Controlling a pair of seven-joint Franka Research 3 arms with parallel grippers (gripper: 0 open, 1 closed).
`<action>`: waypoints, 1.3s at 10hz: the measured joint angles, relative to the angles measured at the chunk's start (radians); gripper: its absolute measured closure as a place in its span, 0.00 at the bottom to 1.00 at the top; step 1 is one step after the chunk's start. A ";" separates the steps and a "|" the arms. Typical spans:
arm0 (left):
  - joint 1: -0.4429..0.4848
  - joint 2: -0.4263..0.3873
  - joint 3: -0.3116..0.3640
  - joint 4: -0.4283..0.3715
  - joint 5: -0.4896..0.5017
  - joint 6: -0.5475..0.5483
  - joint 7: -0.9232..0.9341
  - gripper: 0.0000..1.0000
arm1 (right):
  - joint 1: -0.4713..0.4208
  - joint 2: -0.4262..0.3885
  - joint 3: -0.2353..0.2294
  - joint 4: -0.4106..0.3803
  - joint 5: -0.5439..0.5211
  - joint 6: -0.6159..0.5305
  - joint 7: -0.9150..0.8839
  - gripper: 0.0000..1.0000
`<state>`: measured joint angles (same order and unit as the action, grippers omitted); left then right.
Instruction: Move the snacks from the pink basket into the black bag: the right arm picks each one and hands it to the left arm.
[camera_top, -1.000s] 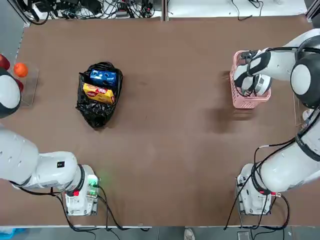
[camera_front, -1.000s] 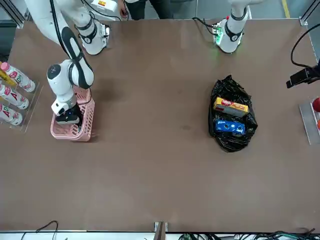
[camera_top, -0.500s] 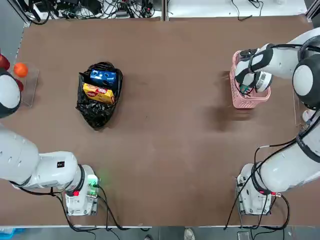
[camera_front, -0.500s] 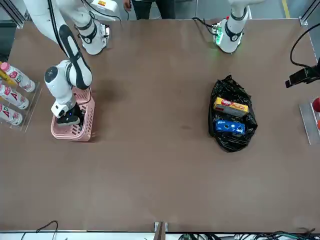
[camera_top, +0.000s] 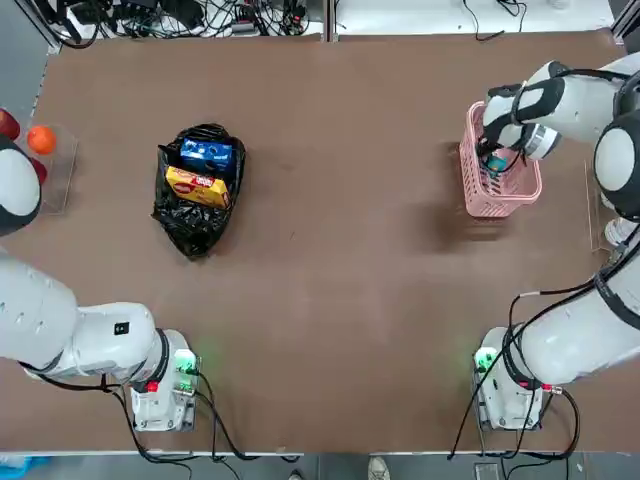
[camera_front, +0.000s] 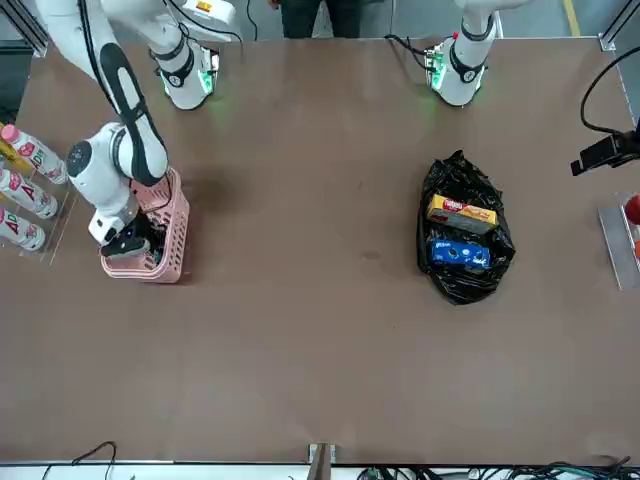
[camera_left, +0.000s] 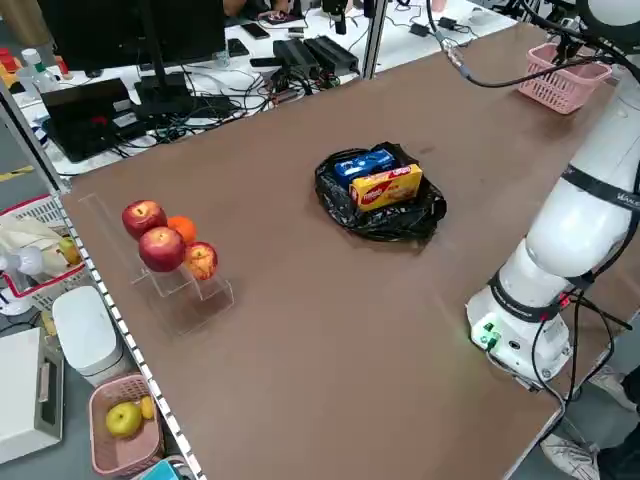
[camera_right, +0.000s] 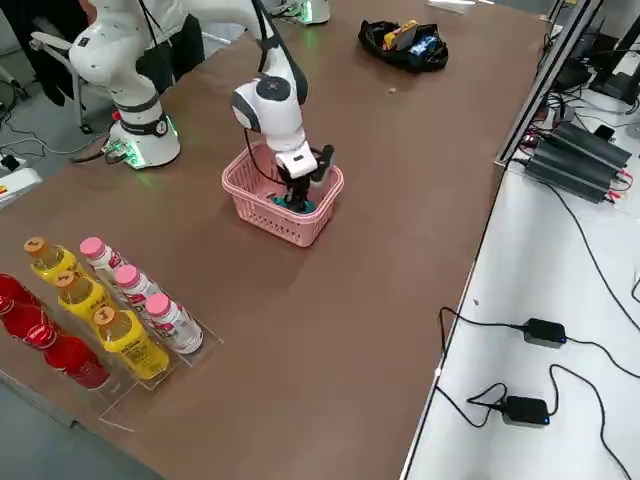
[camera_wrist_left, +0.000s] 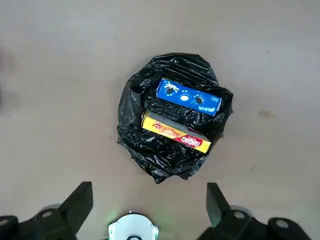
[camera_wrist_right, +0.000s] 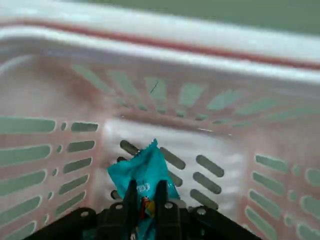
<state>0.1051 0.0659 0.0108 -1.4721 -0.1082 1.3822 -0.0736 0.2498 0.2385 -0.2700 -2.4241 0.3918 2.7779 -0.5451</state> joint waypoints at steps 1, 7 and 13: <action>0.000 0.000 0.000 0.000 0.000 0.000 0.000 0.00 | 0.000 -0.003 -0.010 0.022 -0.019 -0.045 0.000 0.81; 0.000 0.000 0.000 0.002 -0.001 0.000 0.000 0.00 | 0.000 -0.031 -0.068 0.240 -0.201 -0.471 0.111 0.81; 0.000 0.000 0.000 0.001 -0.001 -0.017 0.000 0.00 | 0.008 -0.054 -0.067 0.434 -0.255 -0.821 0.276 0.81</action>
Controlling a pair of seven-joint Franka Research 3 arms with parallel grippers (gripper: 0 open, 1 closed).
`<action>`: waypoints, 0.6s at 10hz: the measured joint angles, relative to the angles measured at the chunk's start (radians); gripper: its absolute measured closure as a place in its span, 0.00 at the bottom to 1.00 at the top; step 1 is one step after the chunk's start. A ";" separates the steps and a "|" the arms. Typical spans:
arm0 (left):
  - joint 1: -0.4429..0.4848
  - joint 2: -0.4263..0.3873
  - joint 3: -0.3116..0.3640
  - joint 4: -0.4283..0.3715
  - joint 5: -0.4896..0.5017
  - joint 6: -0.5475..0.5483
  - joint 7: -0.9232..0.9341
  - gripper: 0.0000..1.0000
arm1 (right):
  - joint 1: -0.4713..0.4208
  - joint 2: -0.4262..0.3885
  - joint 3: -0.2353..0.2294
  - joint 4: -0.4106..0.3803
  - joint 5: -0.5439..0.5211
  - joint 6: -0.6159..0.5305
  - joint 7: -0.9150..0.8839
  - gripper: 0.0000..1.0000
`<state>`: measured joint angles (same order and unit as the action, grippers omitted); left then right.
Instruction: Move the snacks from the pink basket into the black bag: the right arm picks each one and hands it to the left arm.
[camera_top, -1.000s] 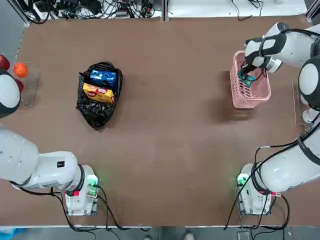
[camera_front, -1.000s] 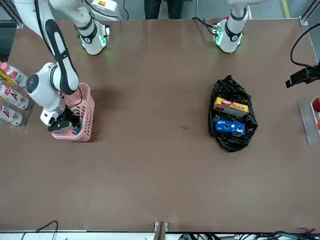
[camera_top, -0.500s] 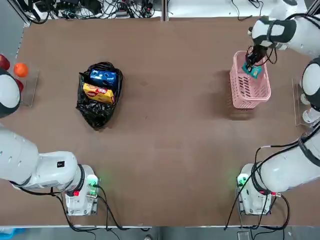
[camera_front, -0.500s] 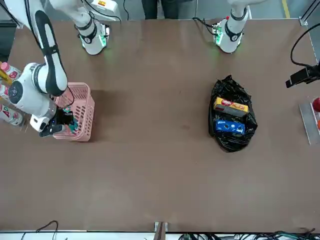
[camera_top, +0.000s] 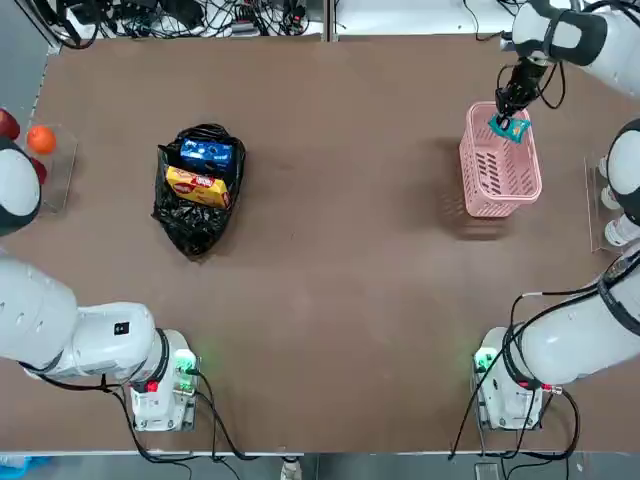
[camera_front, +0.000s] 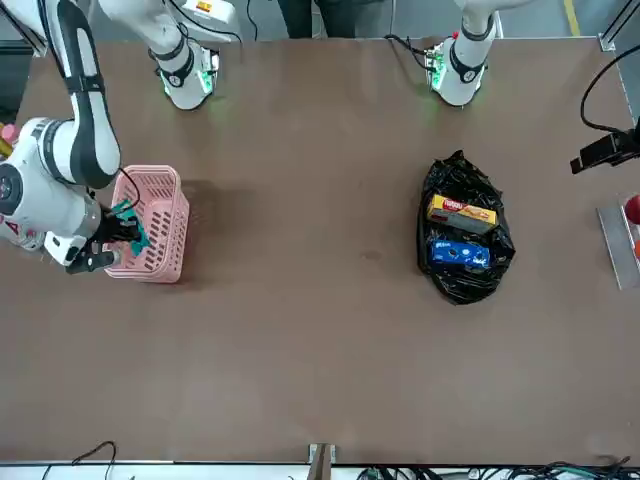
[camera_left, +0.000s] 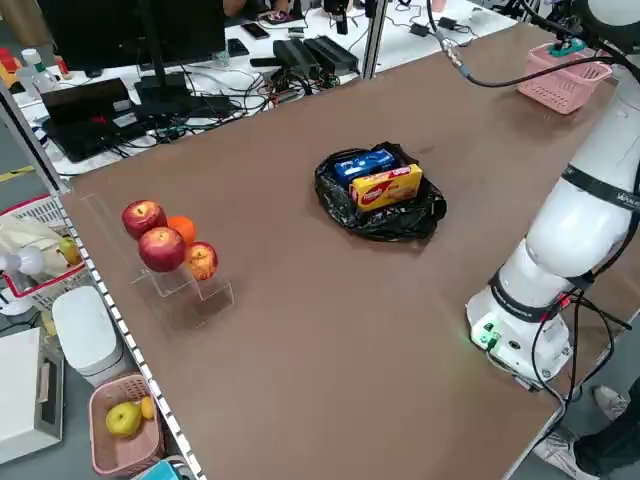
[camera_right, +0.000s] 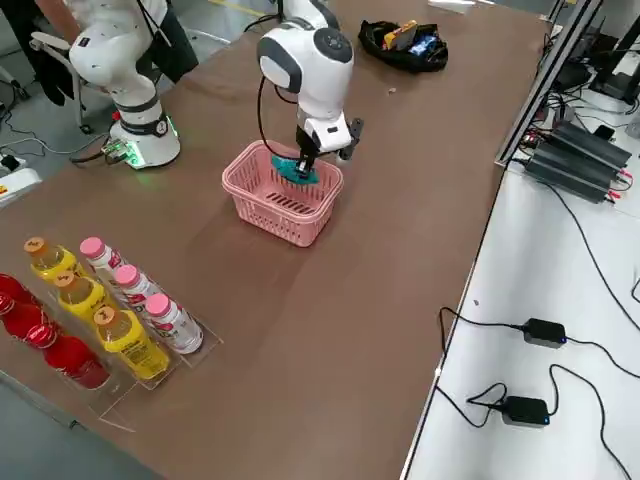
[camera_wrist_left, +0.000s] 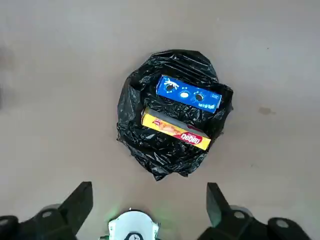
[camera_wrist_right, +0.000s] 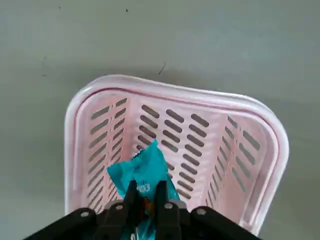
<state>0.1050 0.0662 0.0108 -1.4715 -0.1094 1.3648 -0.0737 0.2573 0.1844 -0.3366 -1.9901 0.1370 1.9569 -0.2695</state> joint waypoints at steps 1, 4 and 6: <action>0.000 0.001 0.000 -0.003 0.000 -0.003 0.000 0.00 | 0.002 -0.001 0.002 0.053 0.000 -0.076 0.046 0.81; 0.000 0.037 0.000 -0.008 -0.042 -0.005 -0.037 0.00 | 0.032 -0.001 0.008 0.126 0.001 -0.161 0.183 0.81; 0.002 0.070 0.001 -0.008 -0.114 -0.005 -0.096 0.00 | 0.075 -0.001 0.012 0.146 0.004 -0.174 0.298 0.84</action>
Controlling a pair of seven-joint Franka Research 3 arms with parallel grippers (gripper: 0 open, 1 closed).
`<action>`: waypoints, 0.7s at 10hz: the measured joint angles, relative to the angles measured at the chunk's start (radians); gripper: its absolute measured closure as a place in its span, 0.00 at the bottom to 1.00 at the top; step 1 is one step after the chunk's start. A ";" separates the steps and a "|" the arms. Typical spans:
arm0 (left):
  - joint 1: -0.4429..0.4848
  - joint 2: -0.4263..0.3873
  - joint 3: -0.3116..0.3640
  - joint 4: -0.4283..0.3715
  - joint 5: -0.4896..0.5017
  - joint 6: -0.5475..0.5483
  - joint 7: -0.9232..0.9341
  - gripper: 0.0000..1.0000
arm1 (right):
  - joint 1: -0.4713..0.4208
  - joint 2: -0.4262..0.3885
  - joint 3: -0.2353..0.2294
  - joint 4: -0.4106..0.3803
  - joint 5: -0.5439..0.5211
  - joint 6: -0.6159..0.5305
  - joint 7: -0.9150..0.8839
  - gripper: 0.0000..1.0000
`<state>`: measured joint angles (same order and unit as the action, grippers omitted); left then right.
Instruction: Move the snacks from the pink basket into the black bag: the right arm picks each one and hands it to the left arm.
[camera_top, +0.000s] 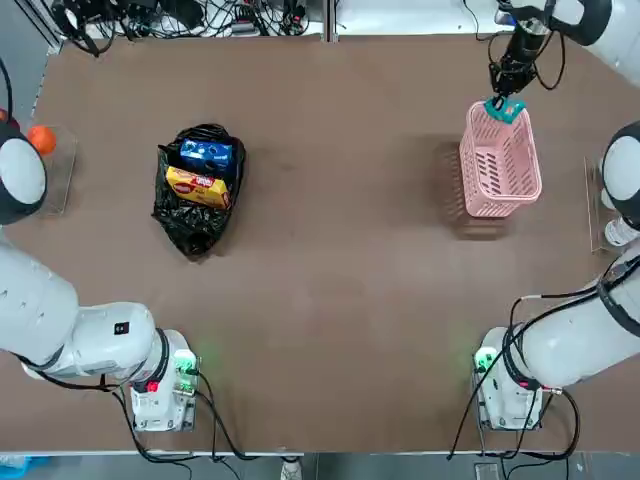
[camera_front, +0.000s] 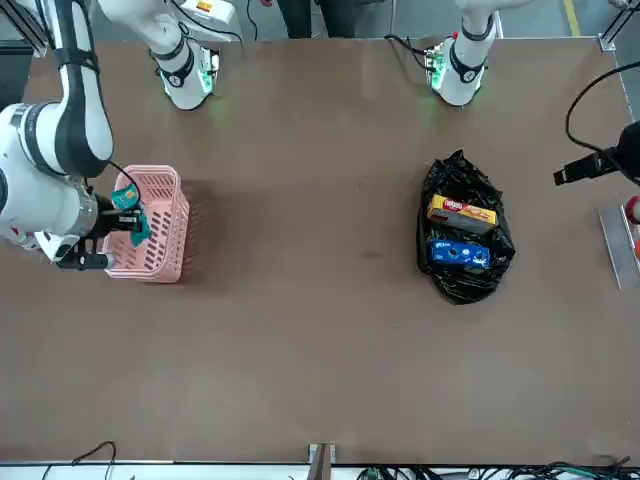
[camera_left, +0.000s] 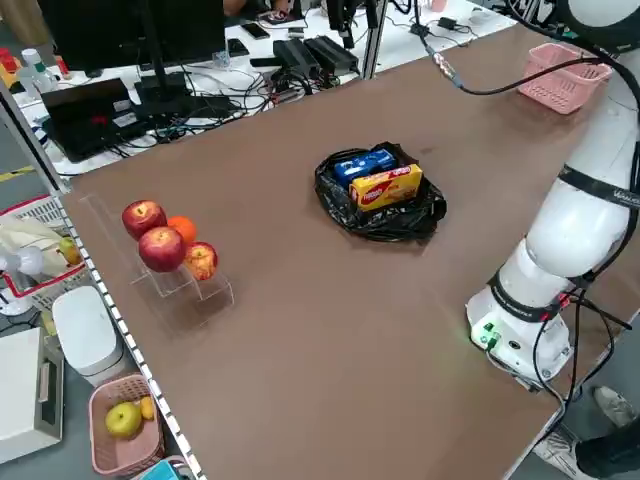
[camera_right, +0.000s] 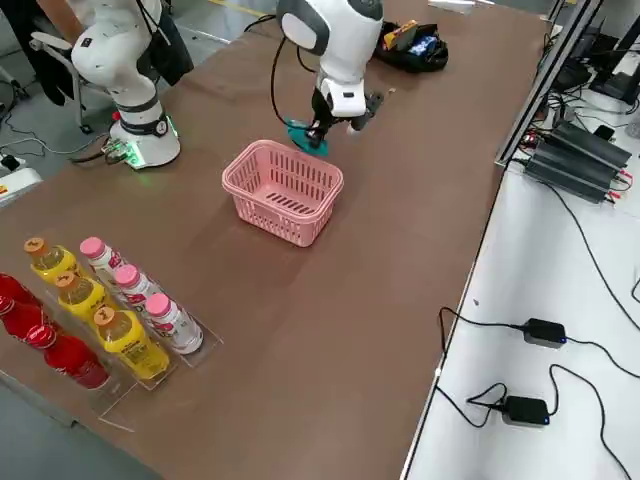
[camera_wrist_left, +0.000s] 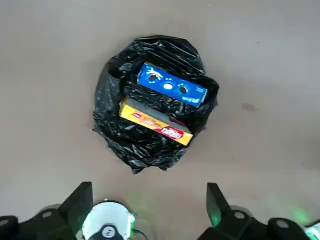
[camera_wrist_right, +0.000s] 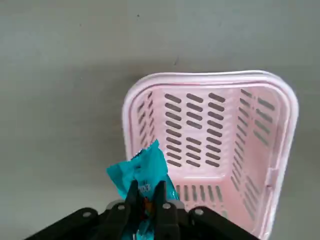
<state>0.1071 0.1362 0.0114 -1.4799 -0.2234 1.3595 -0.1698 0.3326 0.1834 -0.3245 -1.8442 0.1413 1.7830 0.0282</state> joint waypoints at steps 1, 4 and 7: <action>0.000 0.015 0.000 0.000 -0.027 0.000 -0.045 0.00 | 0.024 0.000 0.001 0.009 0.018 -0.003 0.057 0.84; -0.004 0.063 -0.002 0.000 -0.181 0.003 -0.183 0.00 | 0.117 0.000 0.004 0.042 0.074 -0.011 0.250 0.84; -0.058 0.098 -0.013 0.001 -0.249 0.086 -0.356 0.00 | 0.198 0.000 0.005 0.096 0.164 -0.024 0.463 0.84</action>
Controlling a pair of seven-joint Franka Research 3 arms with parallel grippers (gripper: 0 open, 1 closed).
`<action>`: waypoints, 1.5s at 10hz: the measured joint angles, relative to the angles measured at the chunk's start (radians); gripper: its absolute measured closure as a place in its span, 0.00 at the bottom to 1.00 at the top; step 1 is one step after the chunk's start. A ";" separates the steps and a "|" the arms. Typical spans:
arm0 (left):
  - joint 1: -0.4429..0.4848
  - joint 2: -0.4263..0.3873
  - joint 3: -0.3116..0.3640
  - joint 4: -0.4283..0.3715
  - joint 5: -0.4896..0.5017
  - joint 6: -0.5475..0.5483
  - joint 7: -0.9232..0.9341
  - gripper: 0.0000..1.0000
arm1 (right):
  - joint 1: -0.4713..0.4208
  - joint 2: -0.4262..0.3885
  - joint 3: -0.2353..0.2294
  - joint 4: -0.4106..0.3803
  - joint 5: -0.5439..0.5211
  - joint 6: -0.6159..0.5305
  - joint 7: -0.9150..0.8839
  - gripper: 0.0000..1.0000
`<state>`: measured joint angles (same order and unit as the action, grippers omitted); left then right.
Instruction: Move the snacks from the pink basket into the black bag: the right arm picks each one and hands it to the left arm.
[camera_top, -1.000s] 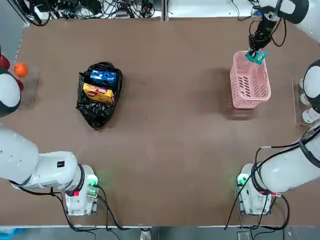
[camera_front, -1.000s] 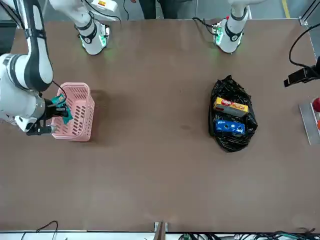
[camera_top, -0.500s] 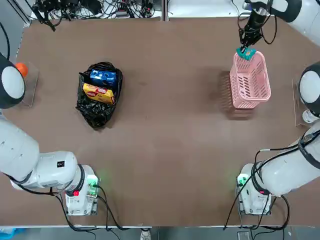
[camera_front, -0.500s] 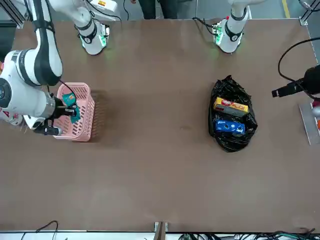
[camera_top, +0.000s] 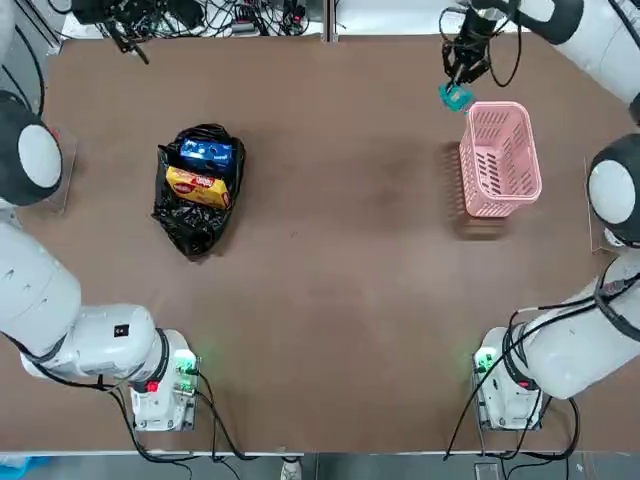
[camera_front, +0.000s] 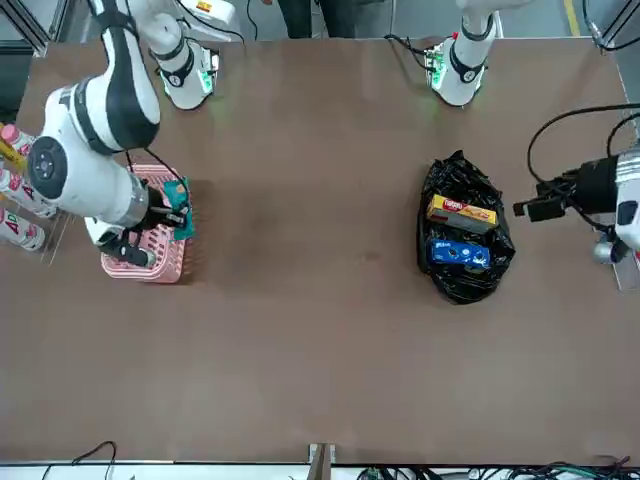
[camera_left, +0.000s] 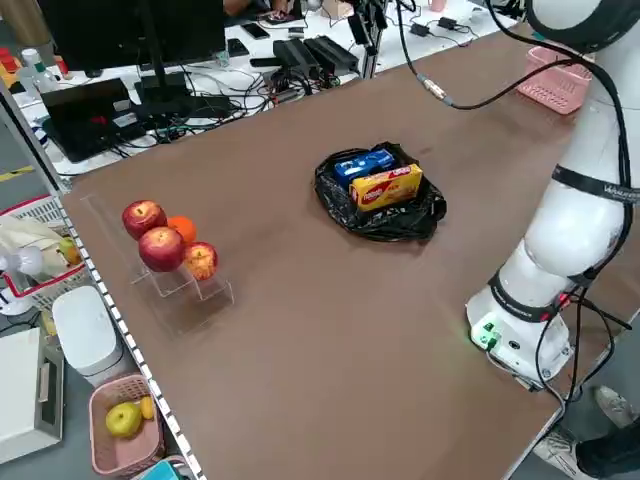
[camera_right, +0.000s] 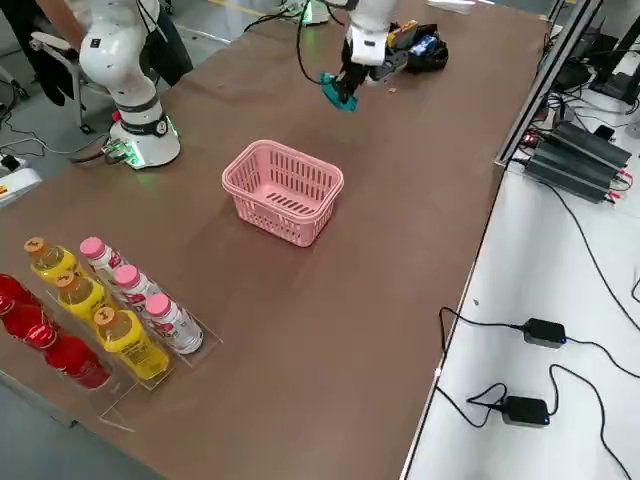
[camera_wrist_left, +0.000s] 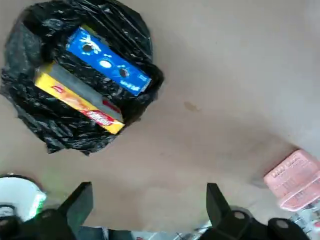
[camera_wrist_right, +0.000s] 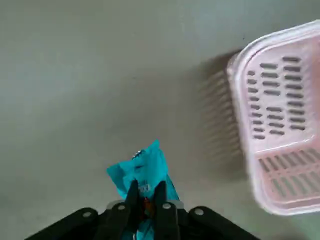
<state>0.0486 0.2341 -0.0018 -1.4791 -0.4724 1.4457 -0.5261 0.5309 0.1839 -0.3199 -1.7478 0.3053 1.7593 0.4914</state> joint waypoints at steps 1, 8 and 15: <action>-0.025 0.007 -0.003 0.000 -0.024 0.032 -0.066 0.00 | 0.005 0.001 0.000 0.025 0.054 -0.023 0.068 0.84; -0.188 0.031 -0.054 -0.011 -0.176 0.181 -0.372 0.00 | 0.108 0.153 0.001 0.201 0.406 0.022 0.545 0.84; -0.256 0.057 -0.231 -0.017 -0.234 0.417 -0.624 0.00 | 0.260 0.294 0.003 0.357 0.558 0.271 0.978 0.84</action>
<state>-0.2076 0.2907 -0.2324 -1.4959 -0.7060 1.8623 -1.1499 0.7906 0.4784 -0.3169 -1.3912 0.8629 2.0300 1.4698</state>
